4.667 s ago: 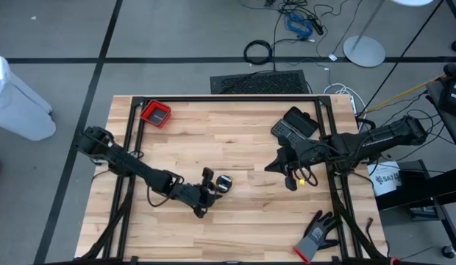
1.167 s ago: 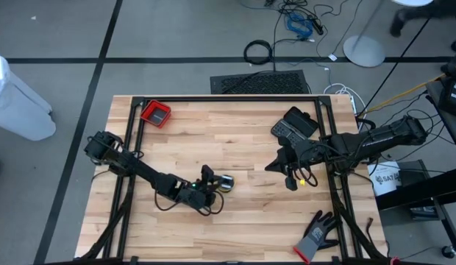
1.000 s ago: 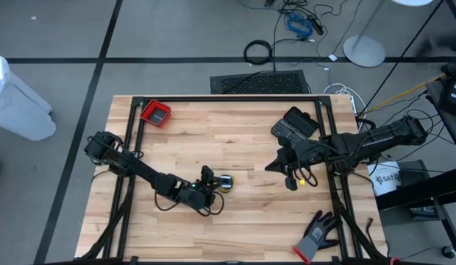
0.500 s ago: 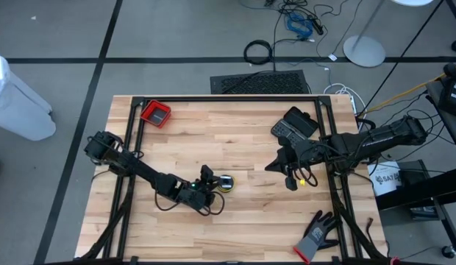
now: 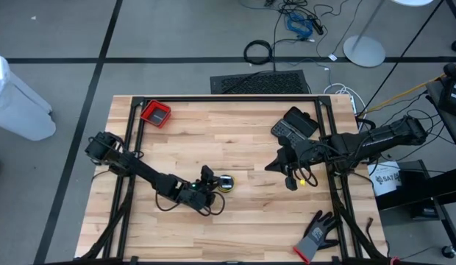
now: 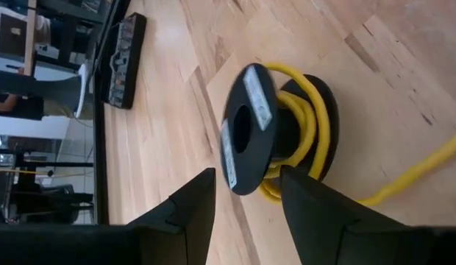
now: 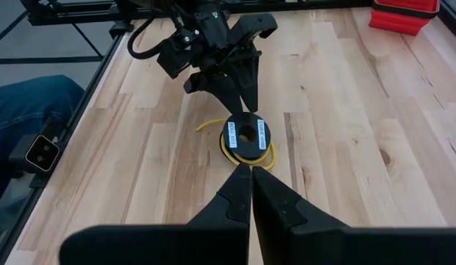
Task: Coil cords
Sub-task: Uncoil the yellow cable wire from the spool
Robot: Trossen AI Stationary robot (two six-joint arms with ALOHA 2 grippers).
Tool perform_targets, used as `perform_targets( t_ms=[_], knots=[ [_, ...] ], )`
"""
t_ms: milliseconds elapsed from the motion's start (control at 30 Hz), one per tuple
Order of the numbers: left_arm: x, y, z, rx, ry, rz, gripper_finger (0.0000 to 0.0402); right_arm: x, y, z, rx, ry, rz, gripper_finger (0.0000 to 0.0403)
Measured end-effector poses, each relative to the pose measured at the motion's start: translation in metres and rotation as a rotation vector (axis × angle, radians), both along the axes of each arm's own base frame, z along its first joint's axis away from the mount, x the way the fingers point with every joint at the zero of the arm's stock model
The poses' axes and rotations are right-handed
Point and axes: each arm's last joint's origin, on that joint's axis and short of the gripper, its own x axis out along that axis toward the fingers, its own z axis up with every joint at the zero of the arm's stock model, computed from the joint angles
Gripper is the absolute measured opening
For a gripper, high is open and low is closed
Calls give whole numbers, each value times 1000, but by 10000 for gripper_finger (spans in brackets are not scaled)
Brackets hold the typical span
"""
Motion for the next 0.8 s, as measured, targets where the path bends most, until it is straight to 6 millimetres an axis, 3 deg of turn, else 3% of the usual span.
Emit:
perform_targets(
  t_ms=[200,800],
  knots=[
    [2,1,-16,52,18,39,159,0,-1,0,-10,-1,-17,0],
    [9,-2,-7,6,-49,29,159,0,-1,-1,-33,2,-6,0]
  ],
)
